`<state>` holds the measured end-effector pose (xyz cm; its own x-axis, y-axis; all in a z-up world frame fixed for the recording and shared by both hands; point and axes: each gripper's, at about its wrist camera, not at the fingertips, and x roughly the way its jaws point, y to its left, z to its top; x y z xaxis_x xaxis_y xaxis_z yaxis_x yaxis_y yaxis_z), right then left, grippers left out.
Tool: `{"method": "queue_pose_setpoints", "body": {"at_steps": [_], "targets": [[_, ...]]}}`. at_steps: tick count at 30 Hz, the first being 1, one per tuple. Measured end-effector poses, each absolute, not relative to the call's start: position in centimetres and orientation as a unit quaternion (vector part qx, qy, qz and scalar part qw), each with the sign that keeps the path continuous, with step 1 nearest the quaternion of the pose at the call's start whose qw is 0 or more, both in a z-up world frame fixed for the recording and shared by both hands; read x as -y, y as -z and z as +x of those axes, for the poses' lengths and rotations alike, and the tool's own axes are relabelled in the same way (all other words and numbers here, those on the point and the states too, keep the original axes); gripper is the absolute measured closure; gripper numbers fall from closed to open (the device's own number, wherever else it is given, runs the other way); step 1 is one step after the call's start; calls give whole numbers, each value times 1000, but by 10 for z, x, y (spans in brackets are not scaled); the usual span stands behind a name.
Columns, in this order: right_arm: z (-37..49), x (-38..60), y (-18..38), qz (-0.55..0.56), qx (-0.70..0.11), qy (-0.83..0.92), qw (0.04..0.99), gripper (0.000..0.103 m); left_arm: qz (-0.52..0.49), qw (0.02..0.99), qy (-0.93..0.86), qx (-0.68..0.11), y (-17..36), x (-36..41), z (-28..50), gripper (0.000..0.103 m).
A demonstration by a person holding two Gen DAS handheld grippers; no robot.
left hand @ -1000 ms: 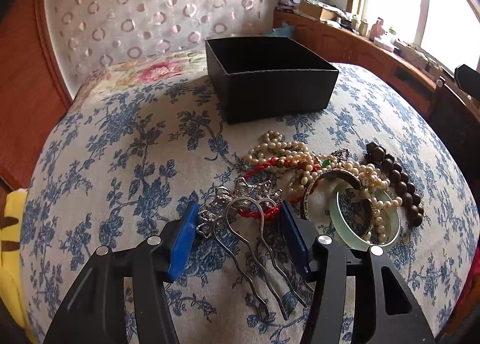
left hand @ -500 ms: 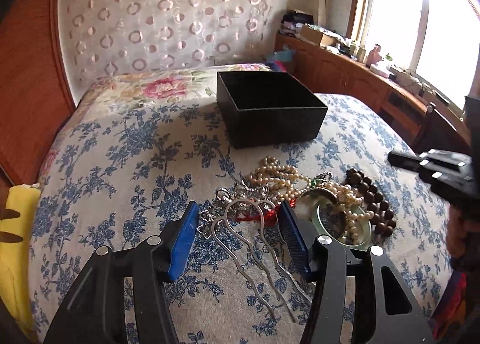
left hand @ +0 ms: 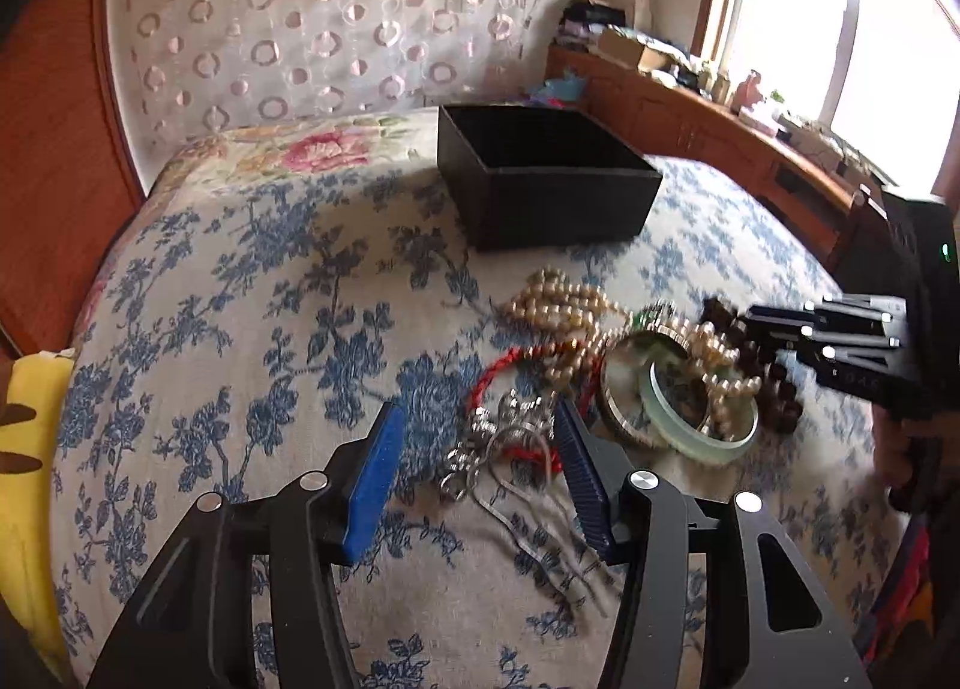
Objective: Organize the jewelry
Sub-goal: 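Grasp and lift the silver hairpin combs with the left tool while the right tool holds the bracelet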
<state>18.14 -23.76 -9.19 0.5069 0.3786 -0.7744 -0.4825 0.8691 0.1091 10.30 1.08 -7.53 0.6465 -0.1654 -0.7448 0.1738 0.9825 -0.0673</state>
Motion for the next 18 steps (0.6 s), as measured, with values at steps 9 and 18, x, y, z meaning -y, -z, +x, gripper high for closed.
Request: {"method": "queue_pose_setpoints", "body": {"at_steps": [9,18], "targets": [[180,237,93,-63,-424,-249,868,81,-10,886,142,-442,87,-31,123,60],[180,239,92,-58,-425,-254,867,81,-26,886,167,-432,80,-26,115,94]]}}
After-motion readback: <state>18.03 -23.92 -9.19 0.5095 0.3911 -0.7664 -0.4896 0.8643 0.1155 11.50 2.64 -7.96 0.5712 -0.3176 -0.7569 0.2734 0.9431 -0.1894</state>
